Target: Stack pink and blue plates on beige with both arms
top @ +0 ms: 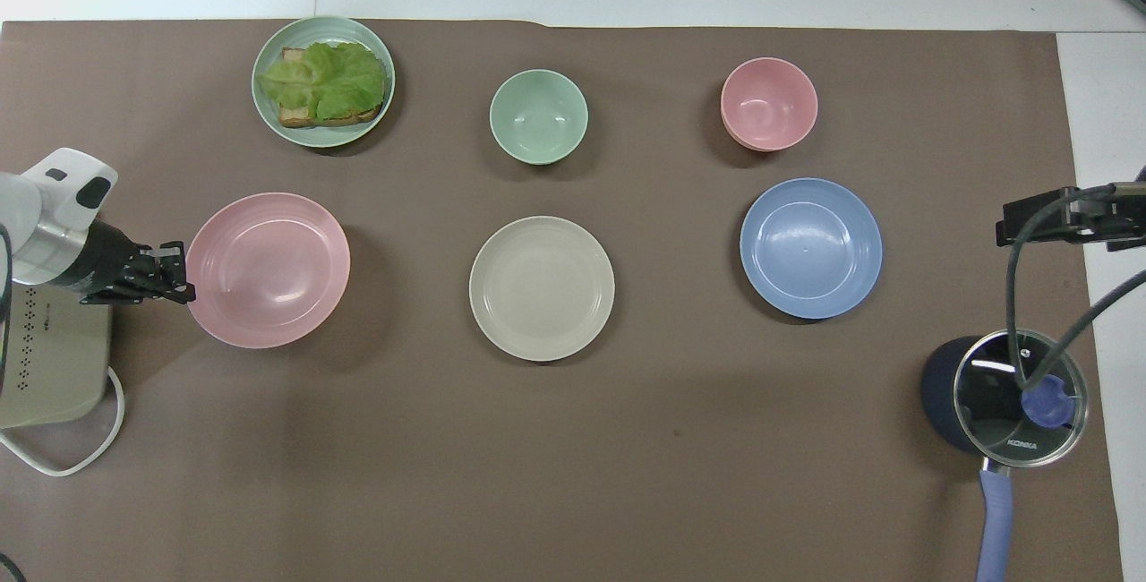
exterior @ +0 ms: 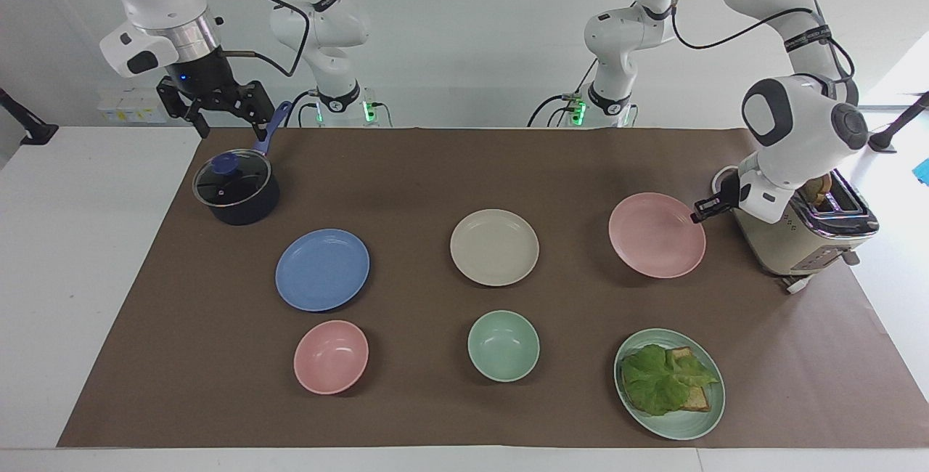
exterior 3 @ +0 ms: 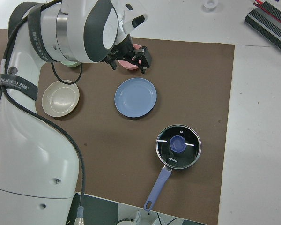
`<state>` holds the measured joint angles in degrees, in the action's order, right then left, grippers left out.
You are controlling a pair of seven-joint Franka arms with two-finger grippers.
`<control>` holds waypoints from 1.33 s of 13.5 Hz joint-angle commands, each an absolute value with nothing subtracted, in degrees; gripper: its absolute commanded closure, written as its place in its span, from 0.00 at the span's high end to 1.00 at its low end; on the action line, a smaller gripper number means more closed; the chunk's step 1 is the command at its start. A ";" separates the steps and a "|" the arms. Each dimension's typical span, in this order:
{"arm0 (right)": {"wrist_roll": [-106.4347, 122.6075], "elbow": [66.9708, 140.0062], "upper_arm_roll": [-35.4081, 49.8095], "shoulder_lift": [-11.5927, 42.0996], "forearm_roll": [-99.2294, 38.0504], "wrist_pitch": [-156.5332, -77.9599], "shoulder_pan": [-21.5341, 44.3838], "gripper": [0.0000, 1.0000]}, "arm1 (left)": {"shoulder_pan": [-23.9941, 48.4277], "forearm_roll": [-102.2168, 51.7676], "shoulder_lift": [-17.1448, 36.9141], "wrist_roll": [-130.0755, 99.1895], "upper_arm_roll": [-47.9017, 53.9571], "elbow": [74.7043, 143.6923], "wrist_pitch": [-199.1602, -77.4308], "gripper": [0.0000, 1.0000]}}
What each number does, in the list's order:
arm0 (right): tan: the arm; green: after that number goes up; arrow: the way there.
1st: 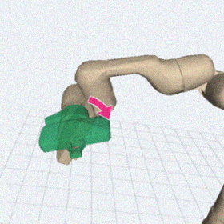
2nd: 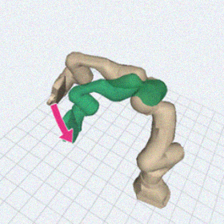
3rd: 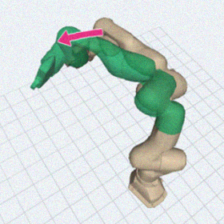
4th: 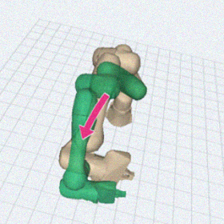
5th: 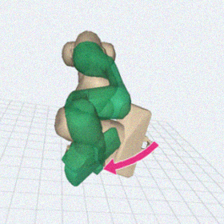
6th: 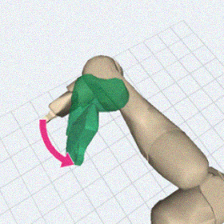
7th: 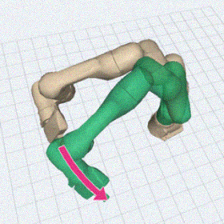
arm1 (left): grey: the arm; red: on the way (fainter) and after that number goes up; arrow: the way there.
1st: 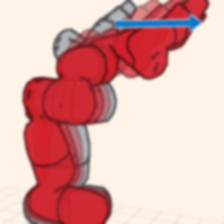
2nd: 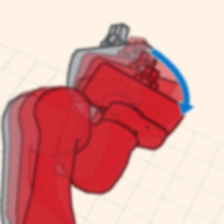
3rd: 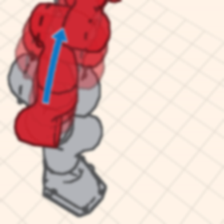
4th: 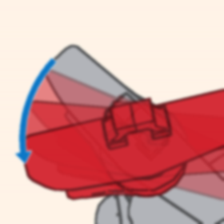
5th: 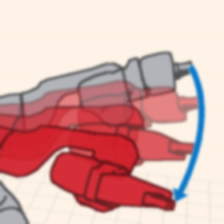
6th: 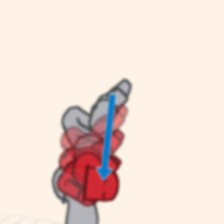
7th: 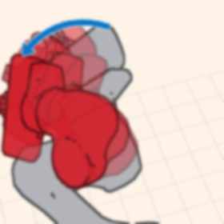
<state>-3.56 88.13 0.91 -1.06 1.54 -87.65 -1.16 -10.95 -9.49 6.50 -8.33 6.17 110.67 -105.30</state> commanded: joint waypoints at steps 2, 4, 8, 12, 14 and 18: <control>-2.64 89.38 0.97 -2.29 1.58 -87.89 -1.76 1.00 | -5.13 -10.99 6.24 -23.49 11.86 108.63 -103.53 0.00; -2.46 89.38 0.88 -2.29 1.67 -87.89 -1.76 1.00 | 2.51 -12.73 6.24 -32.13 11.95 108.81 -106.68 0.00; -2.55 89.38 0.88 -2.29 1.67 -87.80 -1.76 1.00 | 11.58 -17.30 6.24 -37.62 11.95 111.00 -113.79 0.00; -2.64 89.38 0.88 -2.29 1.58 -87.80 -1.76 1.00 | 16.08 -17.84 8.52 -38.41 11.87 117.67 -125.74 0.00; -2.55 89.38 0.88 -2.29 1.67 -87.71 -1.76 1.00 | 16.61 -17.84 9.31 -38.32 11.87 118.74 -127.88 0.00; -2.55 89.38 0.88 -2.29 1.67 -87.71 -1.76 1.00 | 16.52 -17.84 10.72 -38.15 11.78 118.83 -129.11 0.00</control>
<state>-3.56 88.13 0.80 -1.06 1.54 -87.65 -1.18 15.57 -16.83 11.26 -38.39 12.79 118.06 -127.75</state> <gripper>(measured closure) 0.000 0.960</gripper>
